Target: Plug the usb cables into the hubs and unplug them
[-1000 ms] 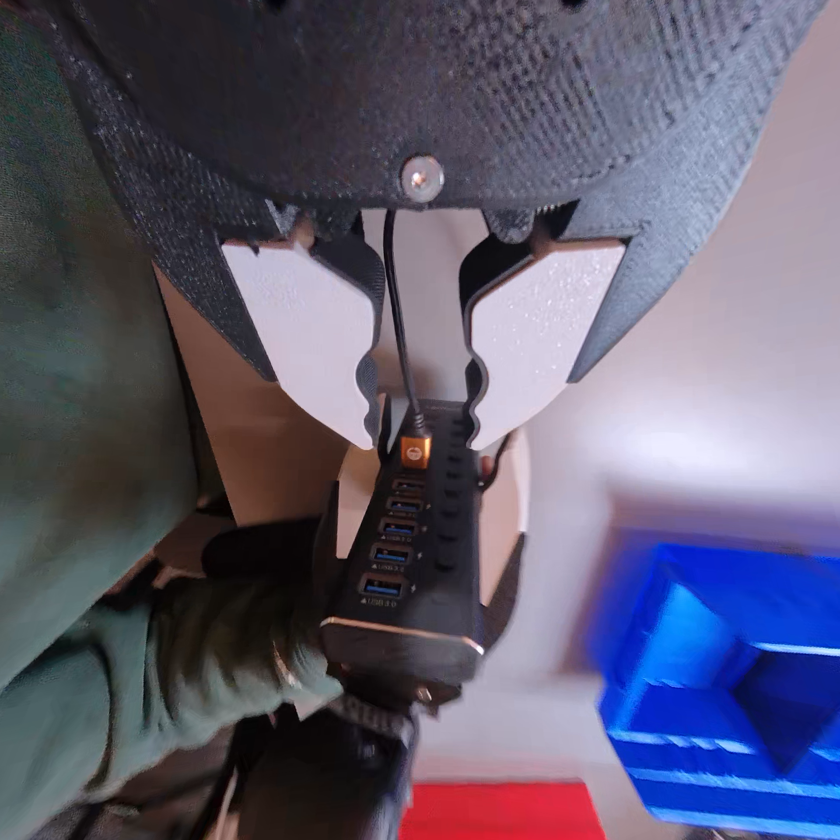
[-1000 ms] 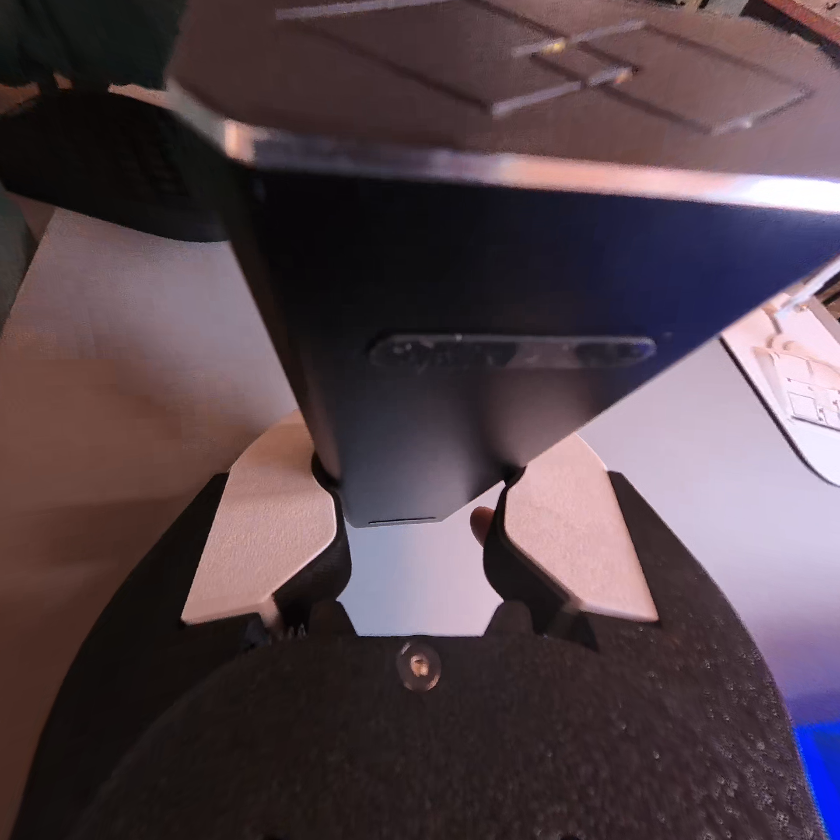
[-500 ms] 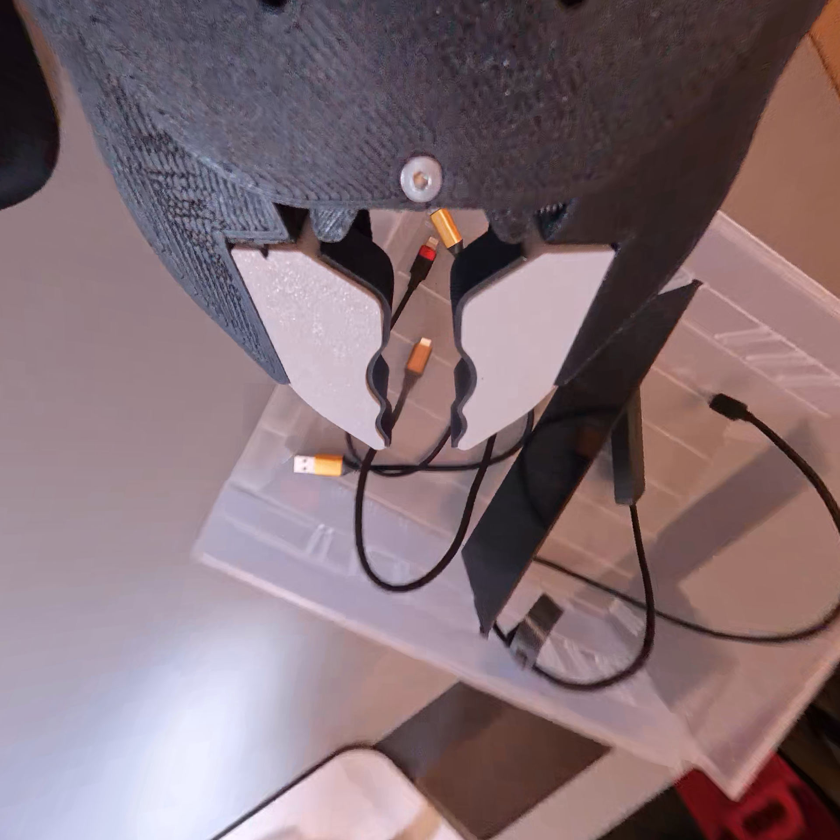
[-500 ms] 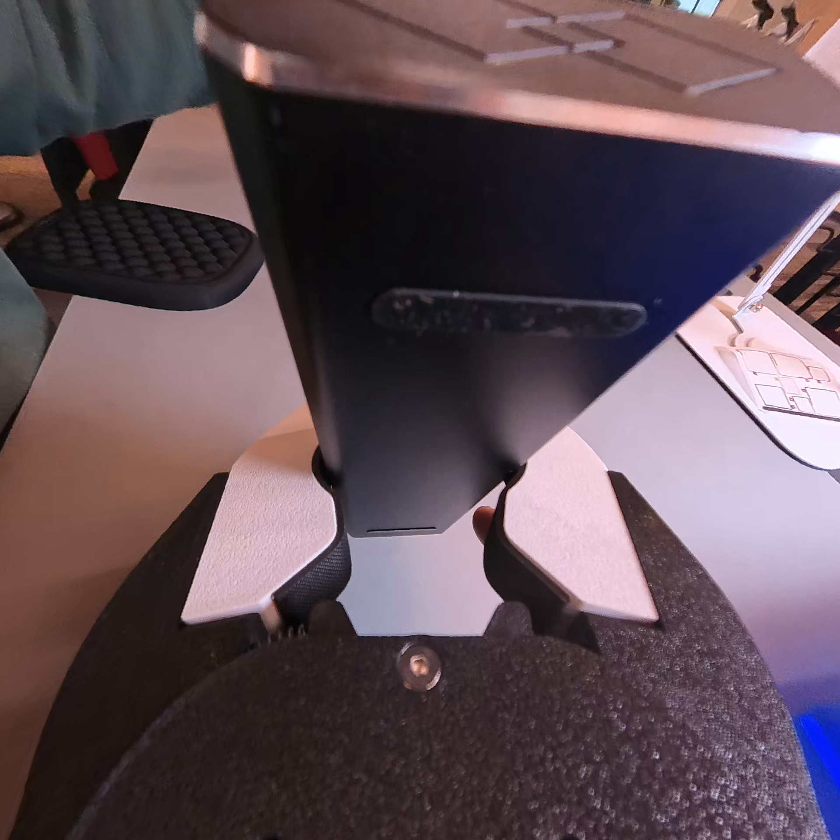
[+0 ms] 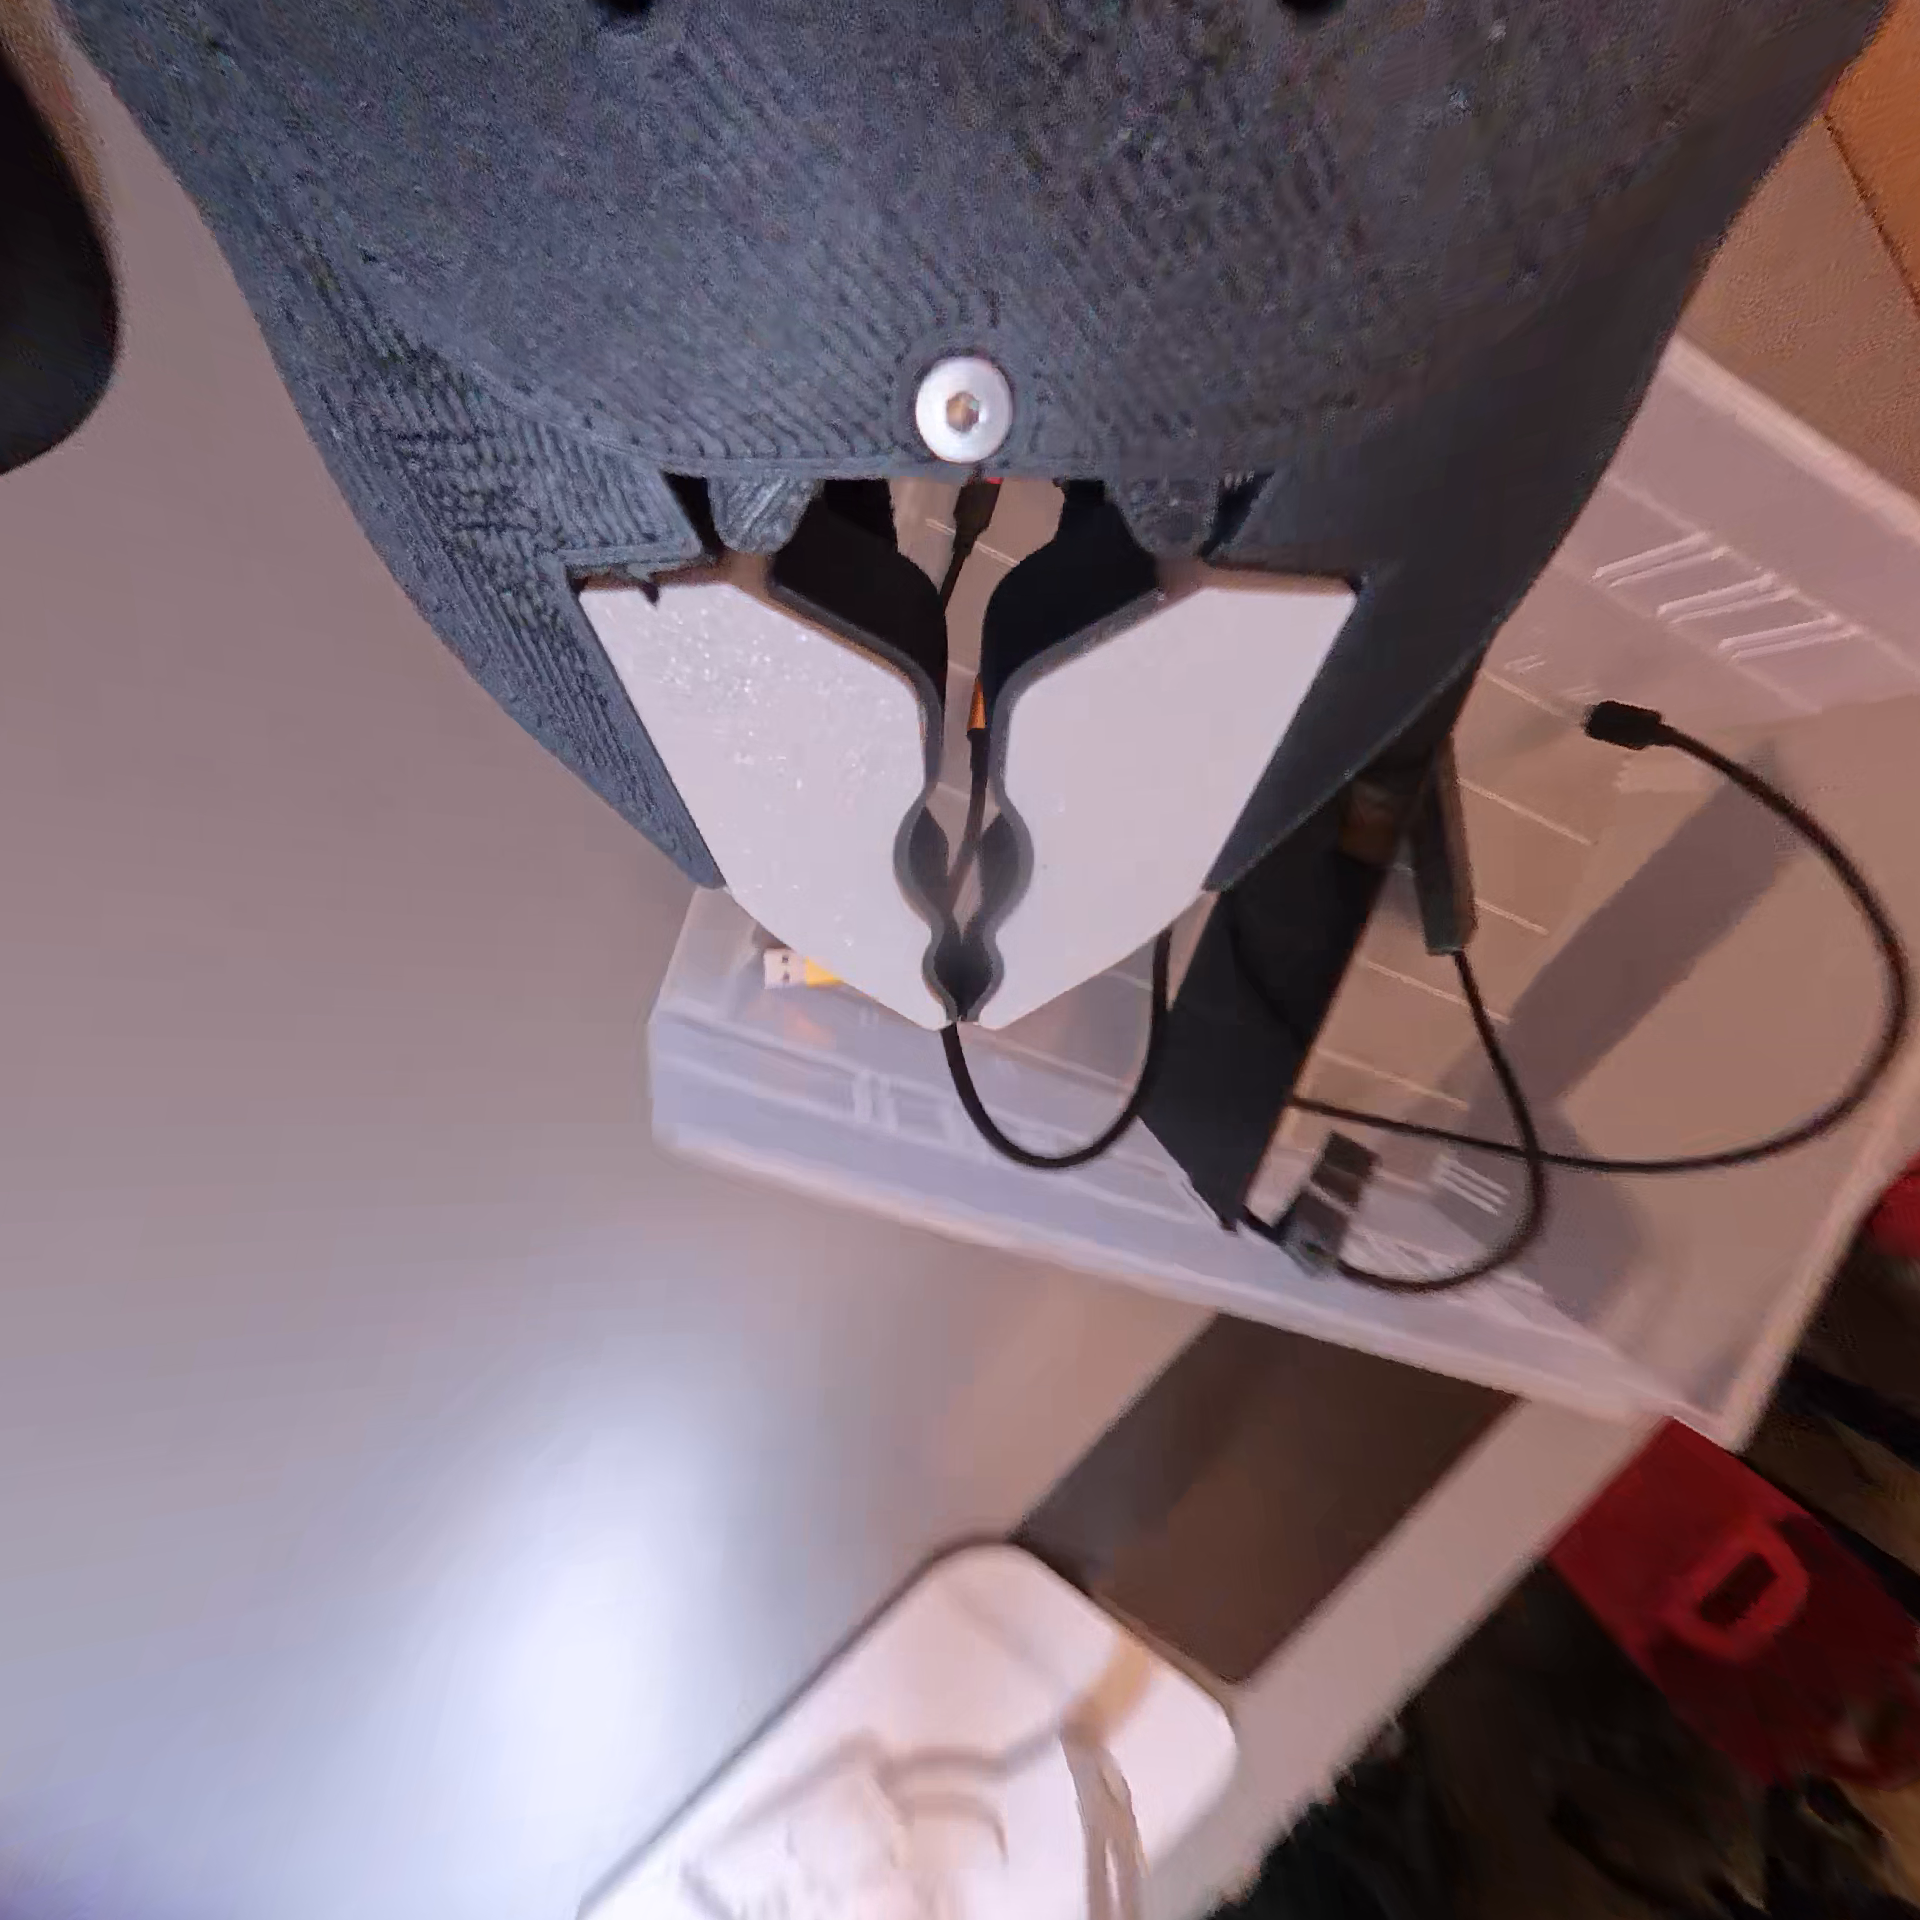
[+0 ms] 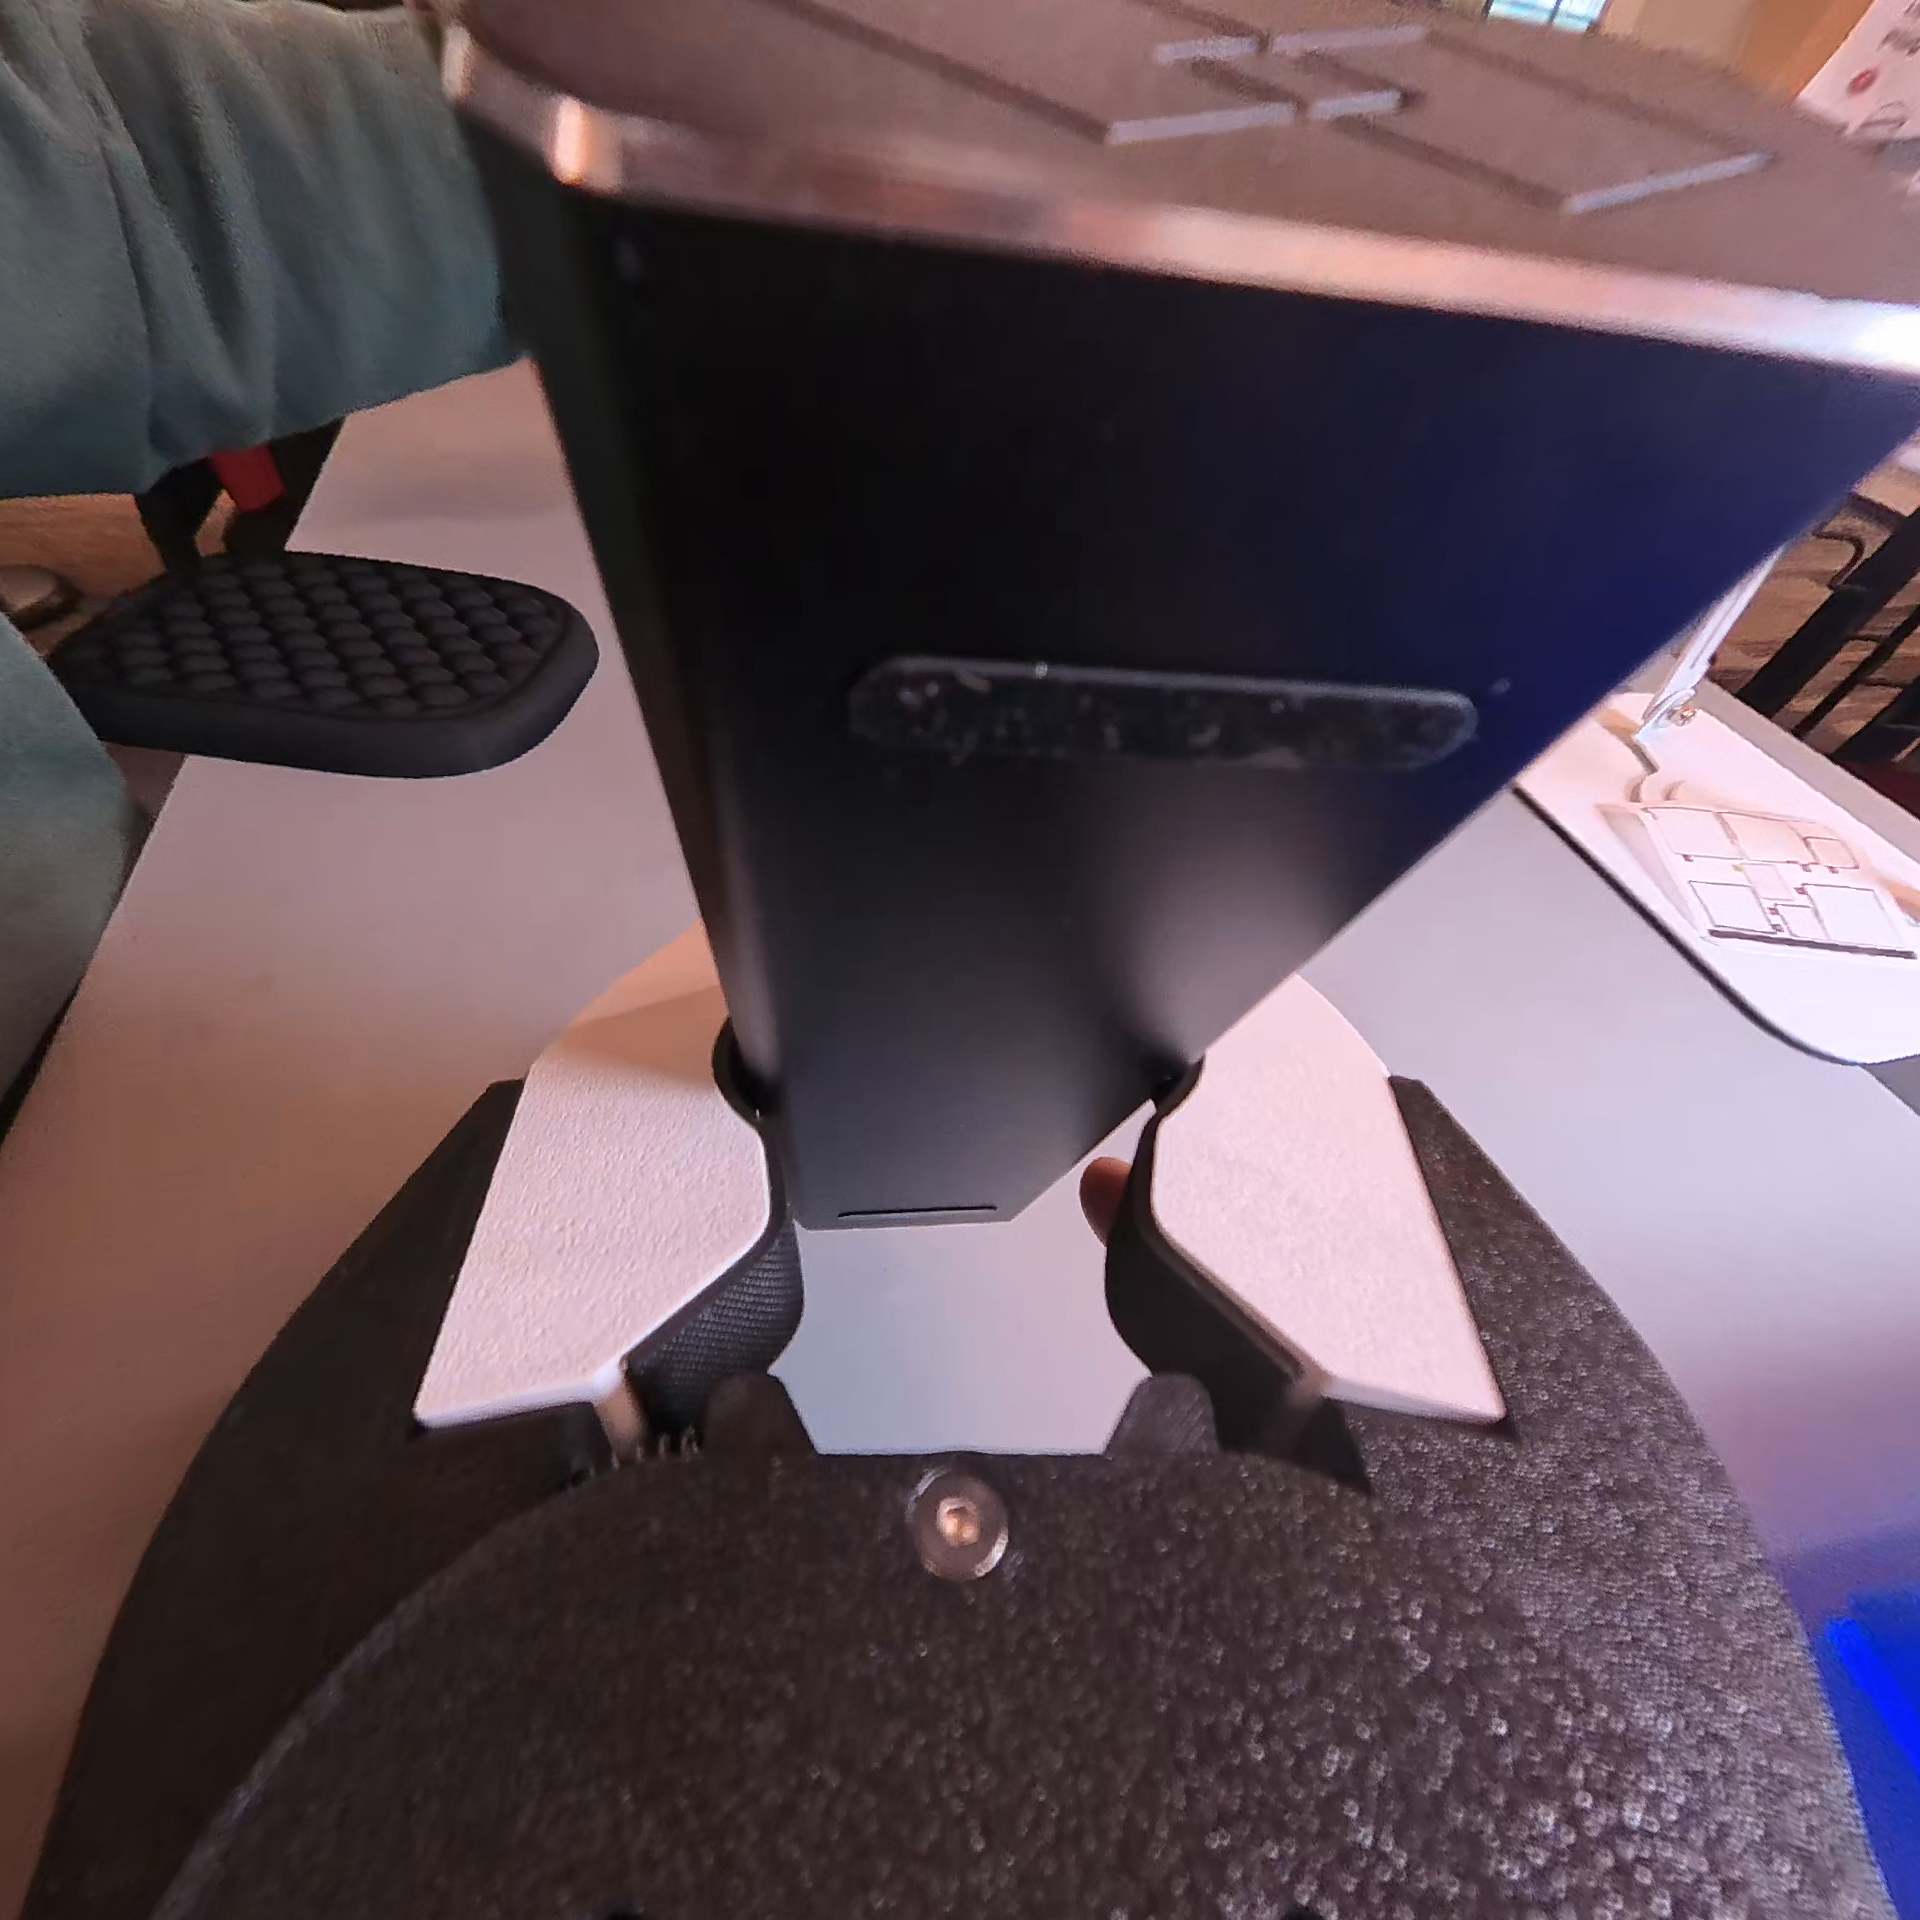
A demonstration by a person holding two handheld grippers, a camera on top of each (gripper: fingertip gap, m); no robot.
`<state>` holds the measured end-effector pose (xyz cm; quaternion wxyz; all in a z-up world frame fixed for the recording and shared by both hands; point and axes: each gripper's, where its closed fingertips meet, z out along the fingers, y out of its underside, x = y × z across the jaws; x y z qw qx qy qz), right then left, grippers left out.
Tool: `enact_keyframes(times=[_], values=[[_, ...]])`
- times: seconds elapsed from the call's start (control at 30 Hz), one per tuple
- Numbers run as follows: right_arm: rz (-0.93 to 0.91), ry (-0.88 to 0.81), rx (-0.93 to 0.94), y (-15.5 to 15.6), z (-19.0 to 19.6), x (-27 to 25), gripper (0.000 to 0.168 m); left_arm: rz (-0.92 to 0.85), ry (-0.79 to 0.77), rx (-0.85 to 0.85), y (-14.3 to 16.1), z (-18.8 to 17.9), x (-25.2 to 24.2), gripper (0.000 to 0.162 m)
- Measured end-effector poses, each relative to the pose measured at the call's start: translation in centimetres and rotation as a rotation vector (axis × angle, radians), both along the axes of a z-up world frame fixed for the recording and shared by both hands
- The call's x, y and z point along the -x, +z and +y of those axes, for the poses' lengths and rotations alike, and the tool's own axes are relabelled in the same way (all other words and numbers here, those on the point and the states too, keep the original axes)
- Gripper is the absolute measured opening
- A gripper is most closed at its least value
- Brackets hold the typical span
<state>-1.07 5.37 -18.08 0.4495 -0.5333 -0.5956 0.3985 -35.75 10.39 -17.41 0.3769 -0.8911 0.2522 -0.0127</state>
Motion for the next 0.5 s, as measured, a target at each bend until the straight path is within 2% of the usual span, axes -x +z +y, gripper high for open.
enact_keyframes(times=[0.1,0.17,0.27,0.3,0.4,0.43,0.5], values=[[0.019,0.001,0.004,0.5,0.0,-0.2,0.072,-0.059,-0.005,-0.102,4.9,-1.0,-1.6,0.000],[0.022,0.002,0.006,0.6,0.0,-0.2,0.073,0.019,-0.013,-0.102,5.6,-1.7,-2.1,0.000],[0.023,0.009,0.001,0.7,-0.2,-0.1,0.073,0.163,-0.035,0.021,1.6,-1.8,-1.2,0.000],[0.022,0.011,-0.003,0.7,-0.3,-0.1,0.073,0.176,-0.024,0.059,-0.2,-1.4,-0.6,0.021],[0.022,0.009,-0.008,0.8,-0.5,-0.1,0.073,0.125,-0.042,0.187,-5.7,-0.5,-0.4,0.043],[0.025,0.008,-0.008,0.9,-0.4,-0.1,0.073,0.174,-0.047,0.175,-6.8,0.3,0.1,0.040],[0.030,0.004,-0.004,1.0,-0.3,-0.2,0.073,0.332,-0.065,0.132,-7.5,1.3,1.8,0.004]])
